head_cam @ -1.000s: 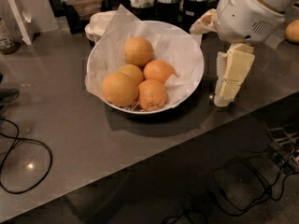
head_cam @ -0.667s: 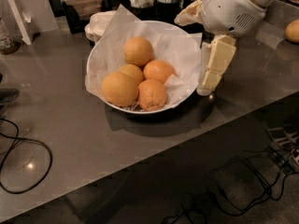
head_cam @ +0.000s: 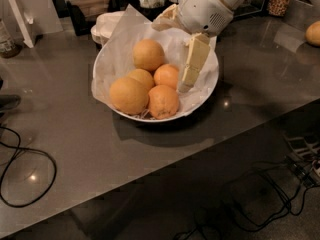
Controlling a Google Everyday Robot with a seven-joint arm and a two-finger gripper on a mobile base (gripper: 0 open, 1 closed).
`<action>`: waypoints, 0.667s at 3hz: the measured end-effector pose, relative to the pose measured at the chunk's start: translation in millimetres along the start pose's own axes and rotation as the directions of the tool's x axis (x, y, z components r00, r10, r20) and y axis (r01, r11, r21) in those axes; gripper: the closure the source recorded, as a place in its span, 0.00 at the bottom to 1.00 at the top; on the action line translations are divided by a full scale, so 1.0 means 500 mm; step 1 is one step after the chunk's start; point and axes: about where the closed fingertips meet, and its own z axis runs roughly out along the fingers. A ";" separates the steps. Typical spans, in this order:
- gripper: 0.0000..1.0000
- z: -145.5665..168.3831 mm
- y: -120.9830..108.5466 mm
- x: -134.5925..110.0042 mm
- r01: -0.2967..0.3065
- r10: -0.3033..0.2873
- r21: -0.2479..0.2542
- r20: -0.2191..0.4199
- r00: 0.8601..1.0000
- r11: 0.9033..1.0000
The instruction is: Pick orange from white bowl
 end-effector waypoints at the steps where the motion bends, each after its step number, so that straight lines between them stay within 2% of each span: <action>1: 0.00 0.079 0.008 -0.030 0.045 -0.040 -0.113 0.045 0.998 0.993; 2: 0.00 0.079 0.008 -0.030 0.045 -0.040 -0.113 0.045 0.998 0.993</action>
Offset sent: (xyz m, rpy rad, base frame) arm -0.0066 0.0279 -0.0191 0.0046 0.0595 0.0882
